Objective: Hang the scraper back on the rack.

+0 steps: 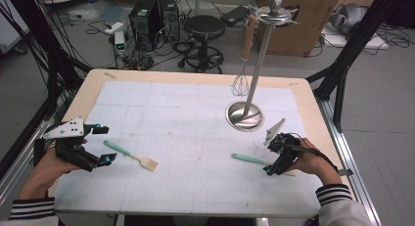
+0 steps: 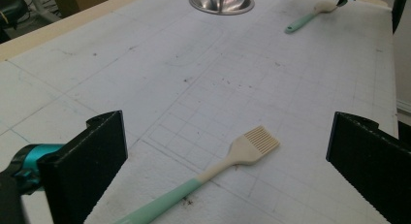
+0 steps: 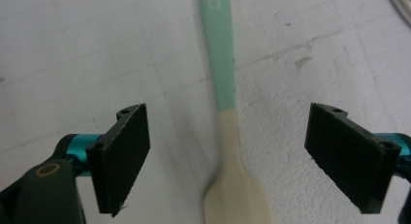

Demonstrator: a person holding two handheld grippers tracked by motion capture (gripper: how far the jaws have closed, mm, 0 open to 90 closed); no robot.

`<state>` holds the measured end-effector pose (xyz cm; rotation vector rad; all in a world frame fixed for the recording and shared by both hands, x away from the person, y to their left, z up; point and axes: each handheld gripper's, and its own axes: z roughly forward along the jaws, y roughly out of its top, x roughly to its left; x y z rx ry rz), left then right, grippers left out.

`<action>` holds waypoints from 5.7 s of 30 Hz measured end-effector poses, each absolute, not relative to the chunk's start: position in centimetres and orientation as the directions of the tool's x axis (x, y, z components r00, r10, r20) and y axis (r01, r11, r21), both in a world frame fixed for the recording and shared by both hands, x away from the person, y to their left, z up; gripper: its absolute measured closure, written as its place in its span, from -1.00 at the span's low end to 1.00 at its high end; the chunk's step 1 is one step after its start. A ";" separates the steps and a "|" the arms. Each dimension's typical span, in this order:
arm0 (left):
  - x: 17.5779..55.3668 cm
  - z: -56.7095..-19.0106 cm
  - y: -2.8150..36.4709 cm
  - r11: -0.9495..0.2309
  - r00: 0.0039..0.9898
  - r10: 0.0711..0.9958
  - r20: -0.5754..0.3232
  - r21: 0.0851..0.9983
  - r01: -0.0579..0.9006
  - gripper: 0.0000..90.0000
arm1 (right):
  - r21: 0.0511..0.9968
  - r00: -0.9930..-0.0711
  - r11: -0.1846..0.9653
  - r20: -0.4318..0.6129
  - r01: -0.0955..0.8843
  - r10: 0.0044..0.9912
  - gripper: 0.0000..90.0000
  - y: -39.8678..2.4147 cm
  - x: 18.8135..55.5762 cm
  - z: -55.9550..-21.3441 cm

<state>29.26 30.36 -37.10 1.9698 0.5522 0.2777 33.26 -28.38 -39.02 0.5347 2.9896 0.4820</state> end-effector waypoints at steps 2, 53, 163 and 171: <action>29.2 -37.1 30.4 -0.368 0.868 0.495 -0.045 0.894 0.256 -0.96 | 0.297 -0.936 0.895 -0.011 0.334 0.353 -0.57 -28.3 33.3 -39.3; 29.2 -37.0 30.4 -0.370 0.868 0.494 -0.043 0.894 0.254 -0.96 | 0.142 -0.946 0.935 0.034 0.324 0.322 0.73 -27.2 34.0 -40.6; 29.9 -37.8 31.5 -0.323 0.848 0.524 -0.072 0.905 0.277 -0.96 | 0.798 -0.831 0.492 0.021 0.349 0.555 0.78 -40.6 39.3 -14.6; 29.9 -37.8 31.6 -0.324 0.847 0.526 -0.073 0.904 0.278 -0.96 | 0.801 -0.835 0.492 0.018 0.341 0.550 0.78 -40.7 40.1 -14.7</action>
